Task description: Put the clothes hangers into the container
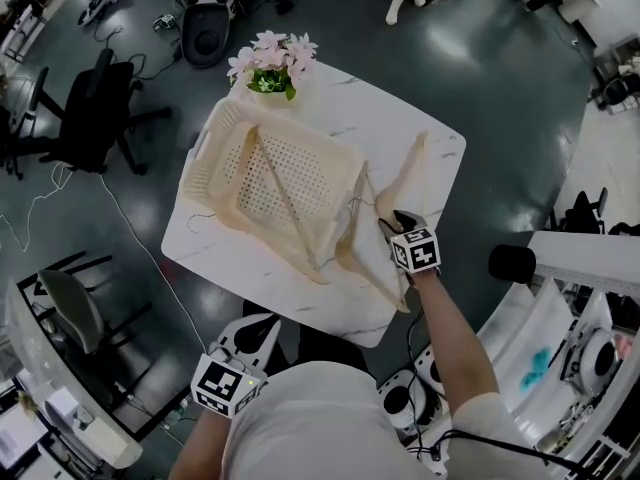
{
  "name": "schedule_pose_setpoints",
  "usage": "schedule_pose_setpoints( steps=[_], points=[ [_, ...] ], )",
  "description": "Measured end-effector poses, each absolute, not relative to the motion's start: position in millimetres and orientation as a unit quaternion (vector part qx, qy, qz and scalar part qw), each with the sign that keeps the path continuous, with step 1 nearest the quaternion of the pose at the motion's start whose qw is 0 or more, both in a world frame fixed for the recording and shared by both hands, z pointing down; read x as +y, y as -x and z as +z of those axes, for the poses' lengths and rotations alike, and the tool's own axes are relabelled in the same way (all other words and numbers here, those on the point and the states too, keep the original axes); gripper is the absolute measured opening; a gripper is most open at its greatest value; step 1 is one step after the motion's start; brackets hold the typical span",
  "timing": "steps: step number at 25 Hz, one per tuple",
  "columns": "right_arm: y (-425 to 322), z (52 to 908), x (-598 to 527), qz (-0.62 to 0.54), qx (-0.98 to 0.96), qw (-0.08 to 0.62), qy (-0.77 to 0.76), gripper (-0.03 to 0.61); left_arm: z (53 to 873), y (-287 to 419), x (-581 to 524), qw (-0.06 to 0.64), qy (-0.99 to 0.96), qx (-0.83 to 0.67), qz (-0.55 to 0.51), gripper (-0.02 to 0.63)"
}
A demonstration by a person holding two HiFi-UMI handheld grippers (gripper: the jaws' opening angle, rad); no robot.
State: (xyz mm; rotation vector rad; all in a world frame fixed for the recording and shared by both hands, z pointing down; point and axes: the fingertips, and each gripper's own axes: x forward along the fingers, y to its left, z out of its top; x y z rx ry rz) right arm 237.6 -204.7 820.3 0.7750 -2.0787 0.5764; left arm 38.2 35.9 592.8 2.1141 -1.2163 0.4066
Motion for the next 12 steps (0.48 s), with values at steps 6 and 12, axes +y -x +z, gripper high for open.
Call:
schedule_pose_setpoints(
  steps=[6,12],
  points=[
    [-237.6,782.8,-199.9,0.216,-0.840,0.391,-0.307,0.181,584.6,-35.1,37.6,0.316,-0.816,-0.460,0.150,0.008],
    [-225.8,725.3,-186.8,0.204,-0.858,0.370,-0.291,0.181,574.3,-25.7,36.4,0.300,-0.828,-0.452,0.143,0.008]
  ],
)
